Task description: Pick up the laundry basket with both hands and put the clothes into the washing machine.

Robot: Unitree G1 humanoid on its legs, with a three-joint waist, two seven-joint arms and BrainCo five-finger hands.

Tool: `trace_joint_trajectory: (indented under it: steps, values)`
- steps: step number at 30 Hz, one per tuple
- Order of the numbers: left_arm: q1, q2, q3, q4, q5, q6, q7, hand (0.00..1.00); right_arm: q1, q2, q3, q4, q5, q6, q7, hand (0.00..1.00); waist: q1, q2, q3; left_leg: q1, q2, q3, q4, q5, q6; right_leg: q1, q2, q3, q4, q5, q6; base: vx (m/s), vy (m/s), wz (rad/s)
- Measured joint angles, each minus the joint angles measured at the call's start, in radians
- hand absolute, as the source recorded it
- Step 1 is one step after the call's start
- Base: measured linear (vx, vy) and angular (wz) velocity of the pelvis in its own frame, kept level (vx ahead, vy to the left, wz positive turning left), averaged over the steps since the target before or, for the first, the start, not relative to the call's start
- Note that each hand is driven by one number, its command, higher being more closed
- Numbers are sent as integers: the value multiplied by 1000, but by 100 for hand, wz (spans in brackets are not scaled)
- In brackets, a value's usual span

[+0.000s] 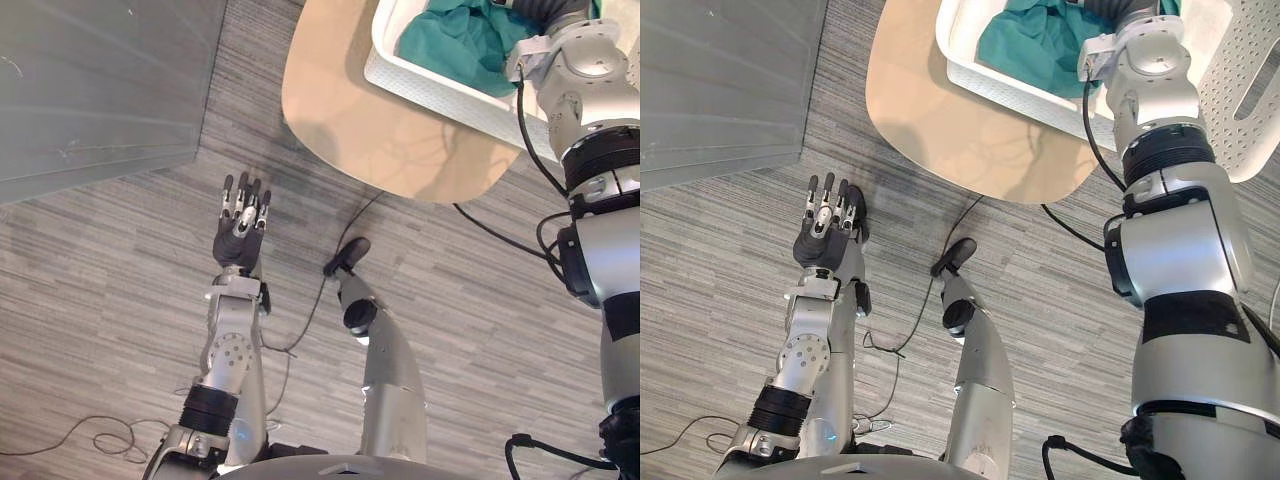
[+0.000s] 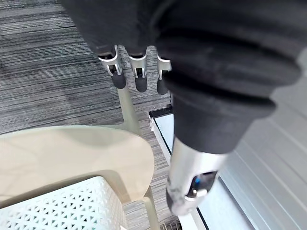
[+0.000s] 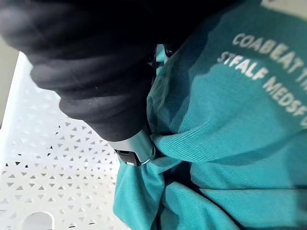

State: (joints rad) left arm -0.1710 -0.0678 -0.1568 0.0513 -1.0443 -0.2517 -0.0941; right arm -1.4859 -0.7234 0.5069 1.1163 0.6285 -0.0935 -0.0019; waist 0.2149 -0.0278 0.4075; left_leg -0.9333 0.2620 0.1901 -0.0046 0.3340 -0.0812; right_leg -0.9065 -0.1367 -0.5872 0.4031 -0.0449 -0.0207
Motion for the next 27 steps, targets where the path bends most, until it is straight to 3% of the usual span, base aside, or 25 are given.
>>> trace_joint_trajectory:
  steps: [5, 10, 16, 27]
  values:
    - [-10, -2, 1, 0, 0, 0, 2, 0, 4, 12, 0, 0, 155, 0, 1, 100, 6, 0, 0, 0, 1, -7, 16, 1, 1, 13, 0, -6, 5, 0, 0, -63, -120, 3]
    - [-14, -2, 2, 0, -1, -2, 2, 0, 39, 50, 1, 3, 235, 2, 7, 100, 9, 0, 0, 10, 6, -34, 36, -3, -3, 49, 3, -27, 1, -4, -2, -83, -125, 9]
    - [-13, -2, 2, 0, -1, -5, 5, 0, 79, 74, 0, 4, 288, 31, 12, 100, 20, 0, 0, 47, 6, -50, 36, -4, -4, 89, 0, -38, 22, -18, -7, -80, -100, 8]
    - [-8, 5, -13, -38, 9, -10, 10, 0, 176, 92, -91, -11, 328, 32, 5, 100, 7, -1, 0, 166, -14, -64, -2, 19, -5, 187, -35, -63, 100, -79, -8, -35, -119, 14]
